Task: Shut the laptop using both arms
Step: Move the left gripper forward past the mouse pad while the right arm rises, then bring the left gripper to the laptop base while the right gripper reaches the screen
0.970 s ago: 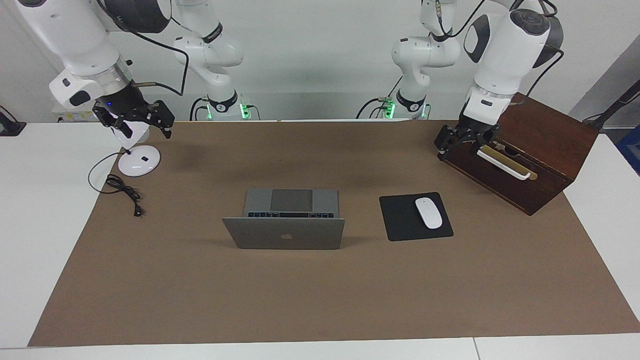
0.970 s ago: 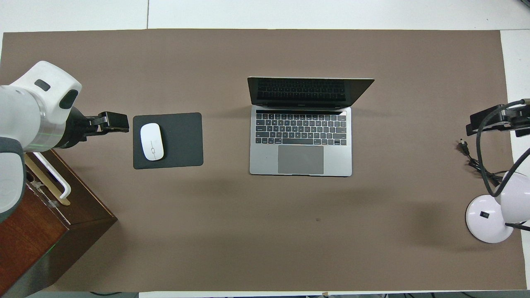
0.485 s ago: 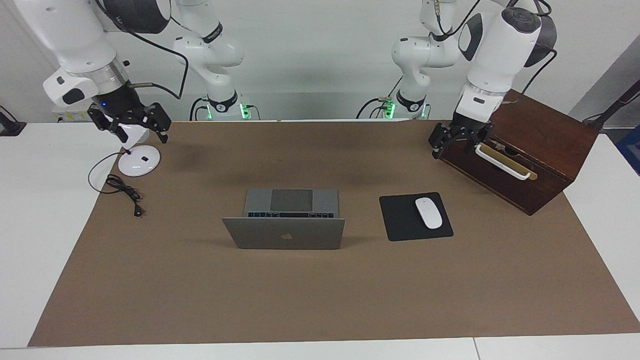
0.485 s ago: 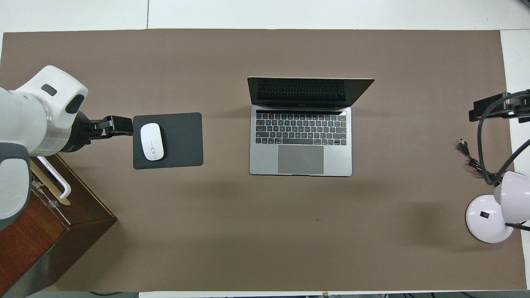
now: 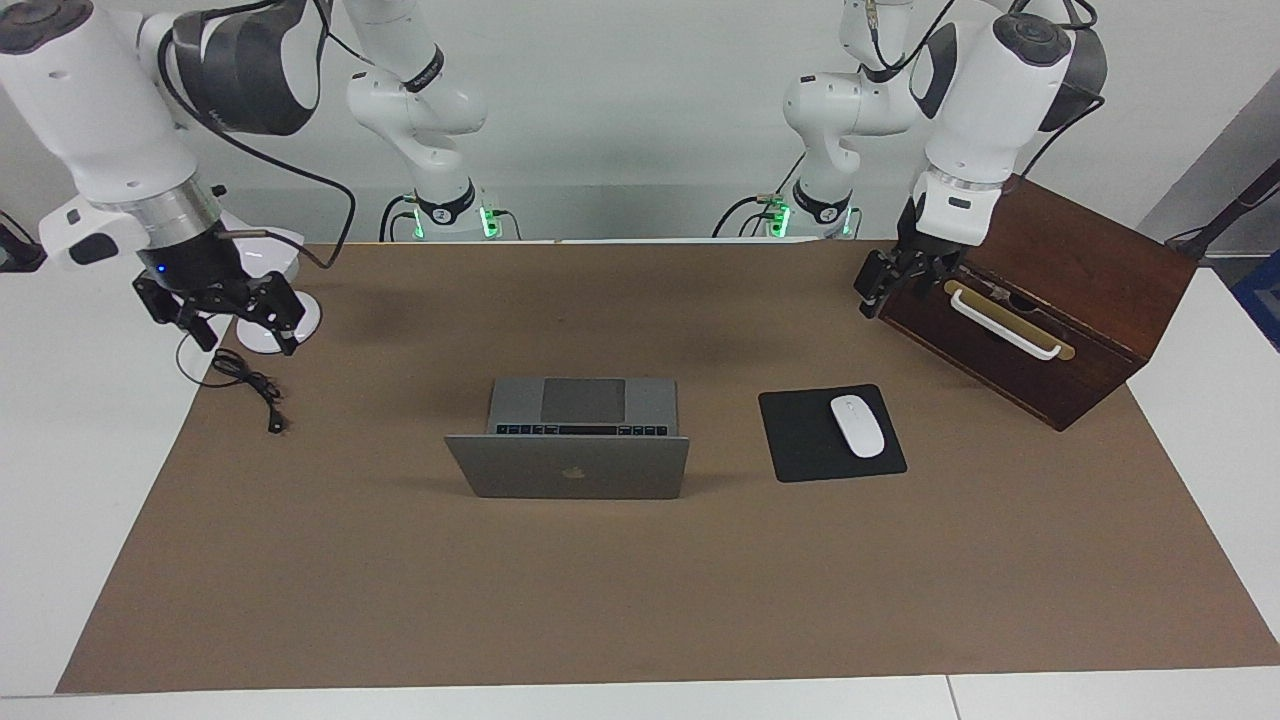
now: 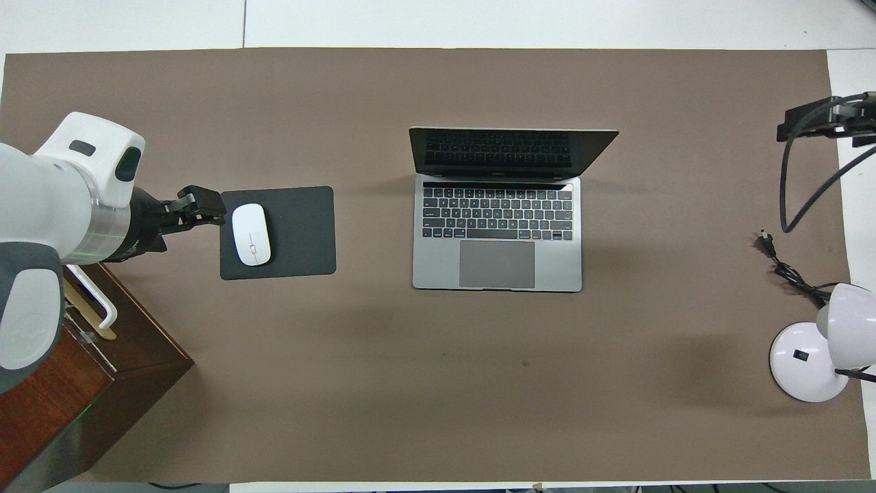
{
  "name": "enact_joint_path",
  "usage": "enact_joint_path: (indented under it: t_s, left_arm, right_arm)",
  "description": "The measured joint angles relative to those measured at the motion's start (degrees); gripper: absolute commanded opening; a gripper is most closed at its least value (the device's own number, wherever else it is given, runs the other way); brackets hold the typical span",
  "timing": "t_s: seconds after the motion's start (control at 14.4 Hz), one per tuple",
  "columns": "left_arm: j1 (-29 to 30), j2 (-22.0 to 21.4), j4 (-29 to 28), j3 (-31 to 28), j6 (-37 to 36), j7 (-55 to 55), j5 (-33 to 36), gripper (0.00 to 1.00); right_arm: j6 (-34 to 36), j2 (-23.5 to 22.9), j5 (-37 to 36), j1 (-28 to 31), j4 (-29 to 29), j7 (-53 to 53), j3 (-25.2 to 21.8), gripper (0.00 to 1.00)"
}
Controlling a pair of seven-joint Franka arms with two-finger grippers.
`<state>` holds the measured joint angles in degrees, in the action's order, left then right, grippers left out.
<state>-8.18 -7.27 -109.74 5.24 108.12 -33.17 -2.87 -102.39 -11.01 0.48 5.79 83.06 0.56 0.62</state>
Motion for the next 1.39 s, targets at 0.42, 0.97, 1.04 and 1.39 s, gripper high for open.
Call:
enact_joint_path:
  t_s: [0.42,0.97,1.04,1.39]
  left_arm:
    - [-0.3,-0.6,-1.4,-0.3,0.3,-19.5,-10.6,0.0]
    - [-0.4,-2.6,-14.1,-0.3,15.5,-42.3,-31.1,0.0]
    - [-0.5,-2.4,-15.5,-0.2,17.7,-44.9,-34.6,0.0]
    - [-7.8,1.9,-20.7,0.1,33.5,-57.7,-49.0,0.0]
  right_arm:
    - [0.9,-14.3,-1.1,0.0,-15.5,-0.1,0.5,0.86]
    - [0.8,-24.6,-1.9,-3.6,-26.2,0.3,1.0,0.0]
    - [0.8,-24.7,-2.1,-4.5,-26.3,0.7,1.0,0.0]
    - [0.8,-24.7,-3.8,-9.2,-26.4,6.2,1.0,0.0]
